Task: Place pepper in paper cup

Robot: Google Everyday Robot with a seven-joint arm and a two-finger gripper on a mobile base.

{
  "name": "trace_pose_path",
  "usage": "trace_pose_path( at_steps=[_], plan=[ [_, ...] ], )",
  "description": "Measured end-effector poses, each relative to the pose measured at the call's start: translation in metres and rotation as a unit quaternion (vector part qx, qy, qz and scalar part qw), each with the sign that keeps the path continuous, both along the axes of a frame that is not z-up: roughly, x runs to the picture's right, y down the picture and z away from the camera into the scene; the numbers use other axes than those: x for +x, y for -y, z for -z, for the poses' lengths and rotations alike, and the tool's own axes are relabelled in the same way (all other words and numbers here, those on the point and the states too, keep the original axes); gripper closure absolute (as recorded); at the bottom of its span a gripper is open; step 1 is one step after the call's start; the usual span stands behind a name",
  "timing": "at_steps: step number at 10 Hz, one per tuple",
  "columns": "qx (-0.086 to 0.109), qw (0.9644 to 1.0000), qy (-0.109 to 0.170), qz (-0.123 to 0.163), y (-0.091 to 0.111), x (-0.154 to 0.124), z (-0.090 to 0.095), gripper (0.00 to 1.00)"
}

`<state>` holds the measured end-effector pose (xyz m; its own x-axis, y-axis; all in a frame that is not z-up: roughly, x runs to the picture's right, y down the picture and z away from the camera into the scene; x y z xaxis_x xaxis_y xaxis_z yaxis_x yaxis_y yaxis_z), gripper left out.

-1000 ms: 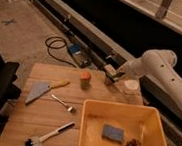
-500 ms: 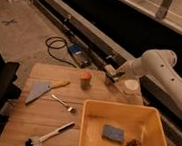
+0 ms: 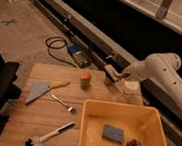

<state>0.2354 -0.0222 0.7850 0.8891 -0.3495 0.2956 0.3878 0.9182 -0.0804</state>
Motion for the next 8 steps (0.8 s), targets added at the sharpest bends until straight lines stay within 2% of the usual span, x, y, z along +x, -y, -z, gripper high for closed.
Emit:
trace_pose_path(
  at_steps=[4, 8],
  plan=[
    [-0.017, 0.9976, -0.007, -0.067, -0.011, 0.036, -0.029, 1.00],
    [-0.029, 0.9924, 0.012, -0.119, -0.018, 0.037, -0.049, 1.00]
  ],
)
